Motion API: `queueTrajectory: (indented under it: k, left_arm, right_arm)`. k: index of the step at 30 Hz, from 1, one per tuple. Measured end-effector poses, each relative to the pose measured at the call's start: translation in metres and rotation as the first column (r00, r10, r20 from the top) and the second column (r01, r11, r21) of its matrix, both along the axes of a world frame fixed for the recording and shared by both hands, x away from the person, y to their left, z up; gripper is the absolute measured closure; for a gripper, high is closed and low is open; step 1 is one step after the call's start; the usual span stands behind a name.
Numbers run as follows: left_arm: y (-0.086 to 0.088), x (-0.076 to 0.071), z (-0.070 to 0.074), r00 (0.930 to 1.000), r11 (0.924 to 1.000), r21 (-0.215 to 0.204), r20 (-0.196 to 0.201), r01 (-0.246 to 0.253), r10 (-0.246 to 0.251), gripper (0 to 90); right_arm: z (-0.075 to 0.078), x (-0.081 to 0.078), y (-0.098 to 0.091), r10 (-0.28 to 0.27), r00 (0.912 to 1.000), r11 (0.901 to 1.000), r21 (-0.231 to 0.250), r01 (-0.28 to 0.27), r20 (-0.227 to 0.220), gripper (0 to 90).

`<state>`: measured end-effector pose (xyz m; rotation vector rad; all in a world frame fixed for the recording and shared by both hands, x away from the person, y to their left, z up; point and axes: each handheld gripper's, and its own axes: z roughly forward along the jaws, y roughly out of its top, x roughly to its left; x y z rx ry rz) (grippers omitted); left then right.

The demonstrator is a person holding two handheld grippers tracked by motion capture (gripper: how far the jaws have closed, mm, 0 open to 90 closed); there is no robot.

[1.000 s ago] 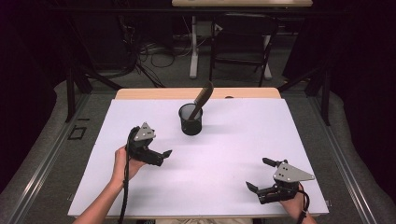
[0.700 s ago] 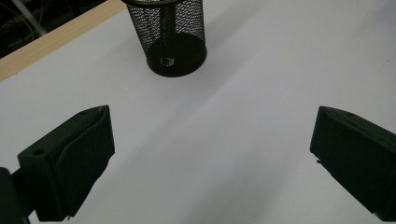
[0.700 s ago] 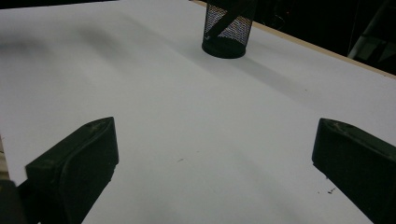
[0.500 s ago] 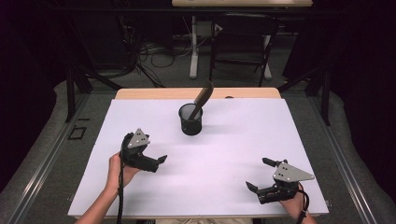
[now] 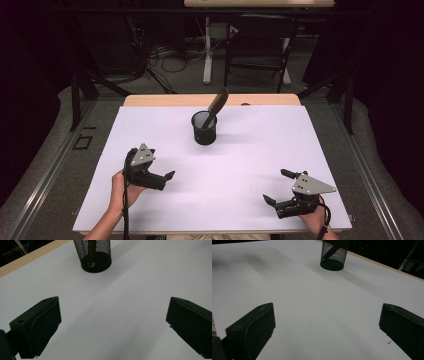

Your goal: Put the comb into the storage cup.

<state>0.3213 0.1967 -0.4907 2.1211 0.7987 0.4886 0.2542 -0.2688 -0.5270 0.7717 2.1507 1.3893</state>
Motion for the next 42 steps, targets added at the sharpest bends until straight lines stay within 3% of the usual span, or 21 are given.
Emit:
queueTrajectory:
  k: [17, 32, 34, 42]
  left_arm:
    - [0.017, -0.019, -0.006, 0.9982, 0.9976, -0.050, 0.035, -0.046, 0.048, 0.0]
    - [0.030, -0.031, -0.018, 0.9910, 0.9855, -0.134, 0.069, -0.105, 0.115, 0.0]
    - [0.033, -0.034, -0.022, 0.9875, 0.9831, -0.140, 0.088, -0.118, 0.131, 0.0]
    - [0.039, -0.039, -0.029, 0.9843, 0.9800, -0.143, 0.089, -0.139, 0.152, 0.0]
  right_arm:
    - [0.000, 0.000, 0.000, 0.002, 1.0000, 1.0000, -0.005, -0.002, -0.006, 0.2]
    - [0.000, 0.001, 0.000, 0.001, 1.0000, 1.0000, -0.007, -0.001, -0.005, 0.2]
    - [-0.001, 0.001, 0.000, 0.001, 1.0000, 1.0000, -0.004, -0.001, -0.008, 0.2]
    - [-0.001, 0.000, 0.001, 0.003, 1.0000, 1.0000, -0.005, -0.004, -0.008, 0.2]
